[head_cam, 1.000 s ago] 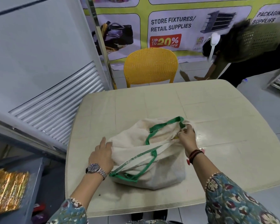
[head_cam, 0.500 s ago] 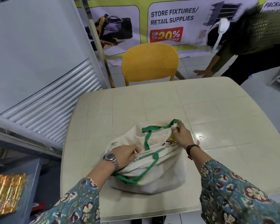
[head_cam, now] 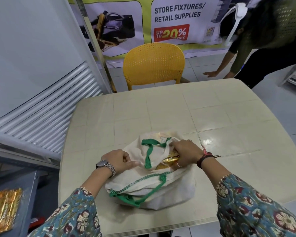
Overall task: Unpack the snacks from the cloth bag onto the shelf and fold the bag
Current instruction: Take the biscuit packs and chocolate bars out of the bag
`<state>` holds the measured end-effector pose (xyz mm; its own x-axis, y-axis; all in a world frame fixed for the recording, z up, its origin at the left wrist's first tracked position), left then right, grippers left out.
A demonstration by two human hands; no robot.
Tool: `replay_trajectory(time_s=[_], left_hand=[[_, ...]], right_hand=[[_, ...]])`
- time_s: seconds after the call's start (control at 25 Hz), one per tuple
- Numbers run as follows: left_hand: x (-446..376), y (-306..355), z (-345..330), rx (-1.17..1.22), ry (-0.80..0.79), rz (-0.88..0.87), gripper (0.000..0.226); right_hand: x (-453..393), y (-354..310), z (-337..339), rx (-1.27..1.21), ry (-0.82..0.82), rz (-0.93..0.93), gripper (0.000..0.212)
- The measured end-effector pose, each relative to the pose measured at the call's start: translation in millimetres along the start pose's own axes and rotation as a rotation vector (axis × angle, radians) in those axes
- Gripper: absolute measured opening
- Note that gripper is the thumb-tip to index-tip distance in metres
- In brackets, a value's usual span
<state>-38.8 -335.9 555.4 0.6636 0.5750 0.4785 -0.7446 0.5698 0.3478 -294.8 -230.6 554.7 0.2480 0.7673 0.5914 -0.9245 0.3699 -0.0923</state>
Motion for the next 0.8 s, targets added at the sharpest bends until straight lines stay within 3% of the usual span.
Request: replay_trajectory(time_s=[0.16, 0.32, 0.4, 0.52, 0.72, 0.8], left_hand=[[6.4, -7.5, -6.6, 0.003, 0.147, -0.022, 0.040], [14.0, -8.8, -6.7, 0.258, 0.490, 0.083, 0.035], [16.3, -9.6, -7.0, 0.341, 0.558, 0.102, 0.036], [17.9, -9.8, -10.9, 0.356, 0.545, 0.069, 0.032], [20.6, -0.7, -17.5, 0.307, 0.461, -0.030, 0.029], [21.6, 1.3, -20.8, 0.306, 0.433, -0.057, 0.029]], right_hand=[[27.3, -3.4, -12.9, -0.059, 0.082, 0.071, 0.074], [62.0, -1.1, -19.2, -0.166, 0.283, 0.104, 0.057], [86.2, 1.7, -13.3, -0.296, 0.366, 0.118, 0.059], [118.9, 19.4, 11.4, -0.615, 0.518, 0.049, 0.061], [150.0, 73.9, 36.7, -1.398, 0.700, -0.115, 0.034], [148.0, 92.5, 26.4, -1.669, 0.746, -0.237, 0.040]])
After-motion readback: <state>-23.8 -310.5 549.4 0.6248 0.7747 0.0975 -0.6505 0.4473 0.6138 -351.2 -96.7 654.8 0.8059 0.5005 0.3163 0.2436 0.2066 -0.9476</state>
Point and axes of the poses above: each hand's wrist, its own x-axis away from the middle knuckle, its own z-axis out of the back of the hand, y = z × x, the point moved 1 cm from there along -x, towards the middle knuckle, and after that the axes turned 14 degrees about -z, right-handed, at the moved point
